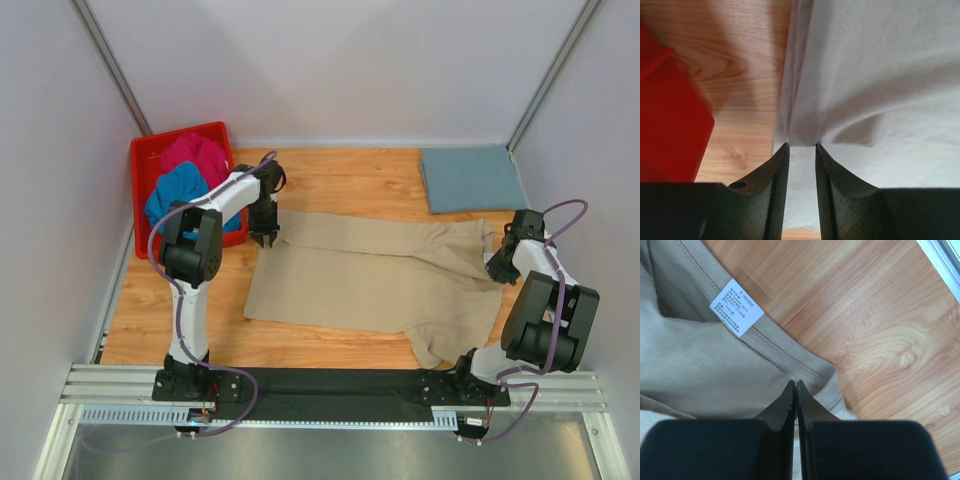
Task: Fold and stack the t-shirts
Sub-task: Fold the tshirt
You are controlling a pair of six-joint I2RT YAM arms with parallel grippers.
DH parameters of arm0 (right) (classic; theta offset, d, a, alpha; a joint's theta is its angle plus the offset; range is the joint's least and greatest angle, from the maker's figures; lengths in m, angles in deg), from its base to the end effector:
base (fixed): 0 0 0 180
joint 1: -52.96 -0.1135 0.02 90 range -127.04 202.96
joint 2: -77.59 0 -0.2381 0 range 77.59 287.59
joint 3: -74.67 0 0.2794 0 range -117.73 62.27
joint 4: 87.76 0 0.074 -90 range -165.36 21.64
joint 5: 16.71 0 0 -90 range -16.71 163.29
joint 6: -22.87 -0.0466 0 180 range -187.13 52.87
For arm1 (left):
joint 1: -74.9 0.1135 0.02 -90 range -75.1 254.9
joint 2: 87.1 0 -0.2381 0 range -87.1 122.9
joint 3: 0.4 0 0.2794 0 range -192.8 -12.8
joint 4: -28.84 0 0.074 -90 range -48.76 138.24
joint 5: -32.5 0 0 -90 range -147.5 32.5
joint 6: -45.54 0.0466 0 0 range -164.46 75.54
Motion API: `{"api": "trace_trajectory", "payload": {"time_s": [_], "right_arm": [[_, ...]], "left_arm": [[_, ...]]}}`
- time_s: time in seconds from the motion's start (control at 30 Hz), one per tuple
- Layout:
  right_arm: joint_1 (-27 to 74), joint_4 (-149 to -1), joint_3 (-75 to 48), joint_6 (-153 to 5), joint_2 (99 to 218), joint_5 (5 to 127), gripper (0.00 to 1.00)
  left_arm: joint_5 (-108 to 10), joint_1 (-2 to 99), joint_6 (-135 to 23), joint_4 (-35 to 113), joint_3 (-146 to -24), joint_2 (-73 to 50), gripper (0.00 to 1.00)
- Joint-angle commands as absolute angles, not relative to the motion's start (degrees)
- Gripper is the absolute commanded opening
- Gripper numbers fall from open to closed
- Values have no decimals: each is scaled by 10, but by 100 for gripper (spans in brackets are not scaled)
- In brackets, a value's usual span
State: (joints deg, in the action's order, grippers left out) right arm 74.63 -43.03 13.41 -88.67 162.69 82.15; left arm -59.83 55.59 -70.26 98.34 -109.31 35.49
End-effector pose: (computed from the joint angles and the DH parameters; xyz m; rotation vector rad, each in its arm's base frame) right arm 0.2753 -0.1171 0.1261 1.0540 2.5514 -0.2144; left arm 0.4102 -0.1417 0.1283 -0.1744 3.0110 -0.0123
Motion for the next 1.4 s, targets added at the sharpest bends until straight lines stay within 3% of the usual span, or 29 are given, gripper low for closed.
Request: {"api": "trace_trajectory", "payload": {"time_s": [0.0,0.3,0.67,1.03,1.13,1.2,1.27,1.37], "right_arm": [[753,-443,123,-879,1618,828,0],[763,-432,133,-882,1606,832,0],[775,-408,130,-890,1601,849,2],[775,-328,49,-907,1547,767,30],[775,-363,40,-887,1570,670,36],[774,-392,19,-861,1596,622,46],[775,-386,-24,-847,1648,591,50],[774,-357,-72,-839,1698,576,46]], "left_arm": [[-610,556,-713,975,-1115,368,34],[-673,556,-699,1001,-1144,405,25],[-704,556,-698,1029,-1170,408,24],[-579,543,-696,1051,-1240,354,33],[-549,533,-699,1048,-1250,351,34],[-539,526,-700,1047,-1245,344,34],[-537,513,-700,1036,-1233,333,34],[-523,499,-697,1009,-1193,302,35]]}}
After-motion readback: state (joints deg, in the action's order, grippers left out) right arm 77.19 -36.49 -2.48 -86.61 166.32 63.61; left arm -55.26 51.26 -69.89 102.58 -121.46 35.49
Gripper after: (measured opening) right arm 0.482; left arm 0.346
